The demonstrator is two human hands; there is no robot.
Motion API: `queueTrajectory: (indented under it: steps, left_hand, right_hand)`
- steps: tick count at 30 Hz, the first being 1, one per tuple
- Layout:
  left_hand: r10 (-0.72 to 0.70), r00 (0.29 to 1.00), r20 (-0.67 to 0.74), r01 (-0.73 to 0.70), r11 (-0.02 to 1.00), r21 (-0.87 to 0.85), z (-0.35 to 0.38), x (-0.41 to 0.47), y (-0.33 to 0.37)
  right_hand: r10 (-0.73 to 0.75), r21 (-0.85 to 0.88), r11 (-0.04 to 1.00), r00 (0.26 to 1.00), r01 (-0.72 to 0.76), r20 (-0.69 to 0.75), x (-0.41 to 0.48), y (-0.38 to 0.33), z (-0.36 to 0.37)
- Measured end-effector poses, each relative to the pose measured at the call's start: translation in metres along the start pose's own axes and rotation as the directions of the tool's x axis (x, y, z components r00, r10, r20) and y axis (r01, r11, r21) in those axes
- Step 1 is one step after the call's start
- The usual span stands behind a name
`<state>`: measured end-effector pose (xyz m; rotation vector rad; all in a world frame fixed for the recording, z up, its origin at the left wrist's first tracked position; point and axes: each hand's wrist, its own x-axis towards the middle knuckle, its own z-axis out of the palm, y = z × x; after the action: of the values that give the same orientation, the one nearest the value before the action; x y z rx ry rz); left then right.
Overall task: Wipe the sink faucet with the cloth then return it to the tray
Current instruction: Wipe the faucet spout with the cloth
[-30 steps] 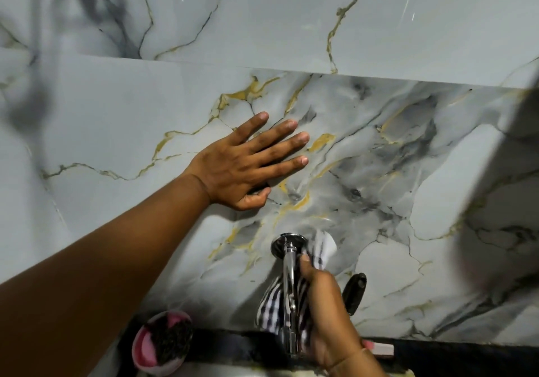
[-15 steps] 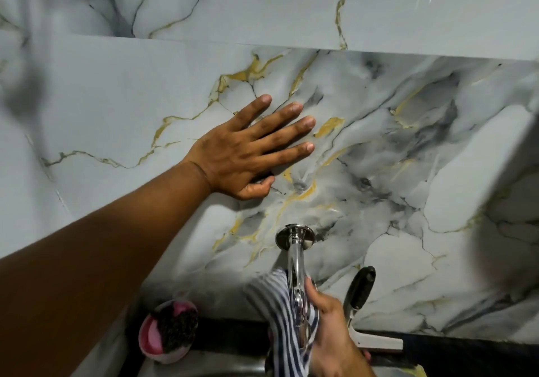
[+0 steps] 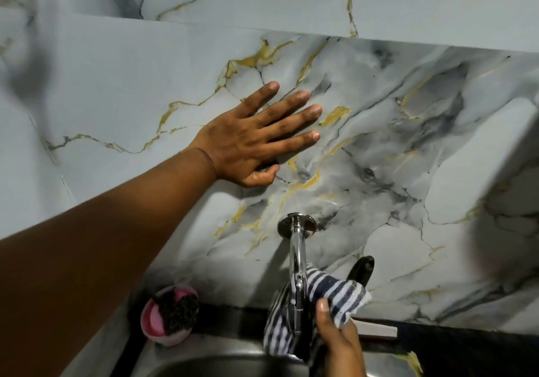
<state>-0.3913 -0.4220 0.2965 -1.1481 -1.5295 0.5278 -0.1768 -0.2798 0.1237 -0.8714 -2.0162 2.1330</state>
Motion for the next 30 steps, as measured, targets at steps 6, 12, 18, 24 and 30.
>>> queueTrajectory:
  steps: [6, 12, 18, 24, 30]
  left_hand:
    - [0.001, 1.0, 0.011, -0.001, 1.0, -0.002, 0.0, 0.001, 0.001]
    - [0.003, 1.0, -0.001, -0.003, 1.0, -0.005, 0.001, 0.0, 0.0]
    - [0.003, 1.0, -0.009, -0.003, 1.0, 0.009, 0.0, 0.0, 0.0]
    - [0.01, 1.0, -0.006, -0.01, 1.0, 0.01, 0.0, 0.0, 0.0]
    - [0.003, 1.0, -0.005, -0.003, 1.0, 0.008, -0.003, 0.001, -0.001]
  right_hand:
    - [-0.65, -0.695, 0.358, 0.701, 0.624, 0.294, 0.002, -0.052, 0.034]
    - [-0.481, -0.738, -0.237, 0.584, 0.632, 0.654, -0.023, -0.021, 0.003]
    - [-0.362, -0.666, -0.347, 0.561, 0.66, 0.744, 0.013, -0.086, 0.022]
    - [-0.066, -0.443, -0.581, 0.503, 0.683, 0.862, -0.015, -0.069, 0.01]
    - [-0.143, -0.473, -0.621, 0.503, 0.625, 0.852, 0.002, -0.071, 0.019]
